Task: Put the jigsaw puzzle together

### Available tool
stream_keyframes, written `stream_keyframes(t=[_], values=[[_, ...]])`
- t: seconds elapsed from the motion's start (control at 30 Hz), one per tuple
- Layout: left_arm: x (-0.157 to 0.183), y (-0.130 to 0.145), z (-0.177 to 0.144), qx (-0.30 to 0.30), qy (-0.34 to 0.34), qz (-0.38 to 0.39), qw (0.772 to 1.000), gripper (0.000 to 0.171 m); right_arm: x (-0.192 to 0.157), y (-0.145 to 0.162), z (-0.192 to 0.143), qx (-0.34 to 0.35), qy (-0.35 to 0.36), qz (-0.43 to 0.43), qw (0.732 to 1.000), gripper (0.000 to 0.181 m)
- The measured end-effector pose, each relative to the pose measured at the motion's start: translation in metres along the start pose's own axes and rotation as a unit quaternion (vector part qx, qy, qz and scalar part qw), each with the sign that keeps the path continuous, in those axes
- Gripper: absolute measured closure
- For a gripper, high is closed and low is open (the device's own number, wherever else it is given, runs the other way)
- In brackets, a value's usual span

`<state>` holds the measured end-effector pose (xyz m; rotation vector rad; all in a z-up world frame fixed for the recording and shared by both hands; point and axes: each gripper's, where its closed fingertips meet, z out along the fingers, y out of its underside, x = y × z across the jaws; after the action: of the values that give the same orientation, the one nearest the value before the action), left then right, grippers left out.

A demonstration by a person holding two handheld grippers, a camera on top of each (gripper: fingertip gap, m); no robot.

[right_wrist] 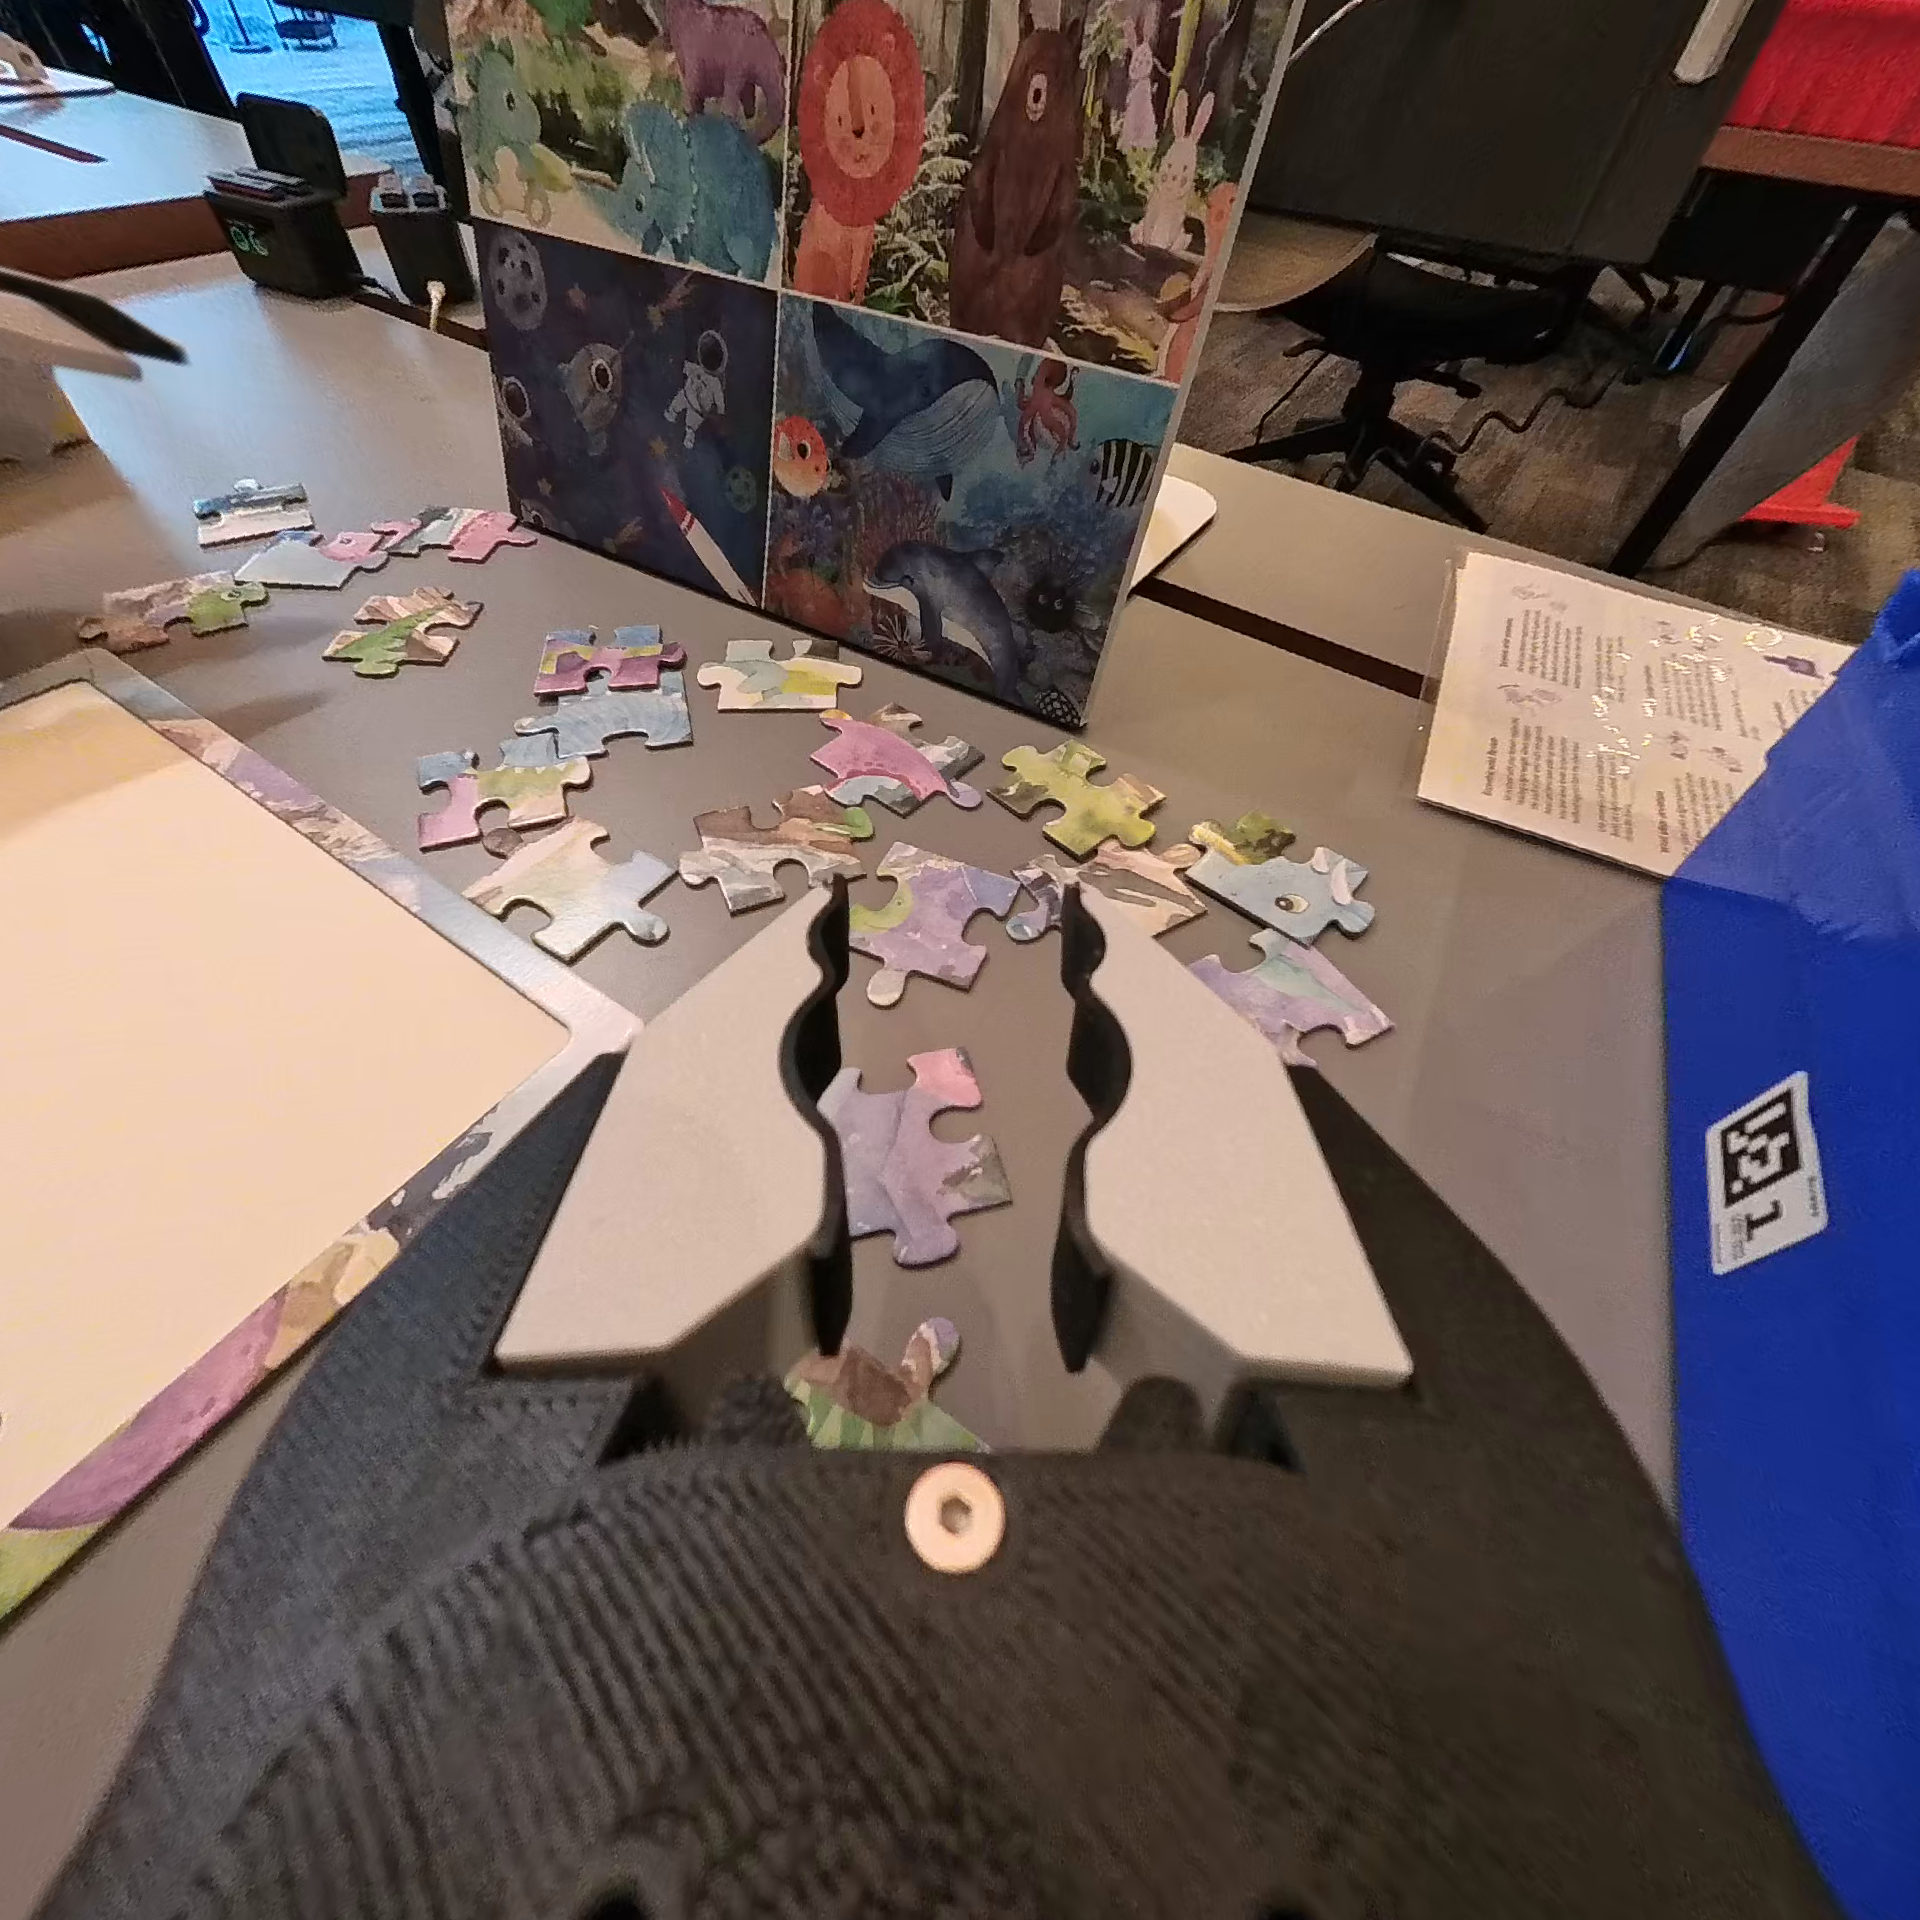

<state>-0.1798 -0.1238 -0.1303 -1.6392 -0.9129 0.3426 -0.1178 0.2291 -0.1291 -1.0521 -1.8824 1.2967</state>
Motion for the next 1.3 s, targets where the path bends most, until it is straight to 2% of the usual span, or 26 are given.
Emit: stream_keyframes(t=[0.17, 0.43, 0.63, 0.8, 1.3], values=[[-0.007, -0.012, -0.009, 0.032, -0.012, -0.007, 0.999, 0.134, 0.000, 0.001, 0.000, -0.002, -0.001, 0.000, 1.000, 0.141], [-0.003, -0.011, -0.008, 0.030, -0.011, 0.003, 0.999, 0.135, 0.000, 0.001, 0.000, -0.001, 0.001, -0.001, 1.000, 0.142], [-0.012, -0.039, -0.030, 0.112, -0.060, 0.030, 0.991, 0.135, 0.000, 0.000, 0.000, -0.001, 0.000, -0.001, 1.000, 0.141], [-0.011, -0.045, -0.035, 0.133, -0.055, 0.027, 0.989, 0.136, 0.000, 0.001, 0.001, -0.003, 0.001, -0.002, 1.000, 0.142], [-0.007, -0.043, -0.031, 0.127, -0.047, 0.029, 0.990, 0.135, 0.001, 0.001, 0.000, -0.003, 0.005, 0.000, 1.000, 0.142]])
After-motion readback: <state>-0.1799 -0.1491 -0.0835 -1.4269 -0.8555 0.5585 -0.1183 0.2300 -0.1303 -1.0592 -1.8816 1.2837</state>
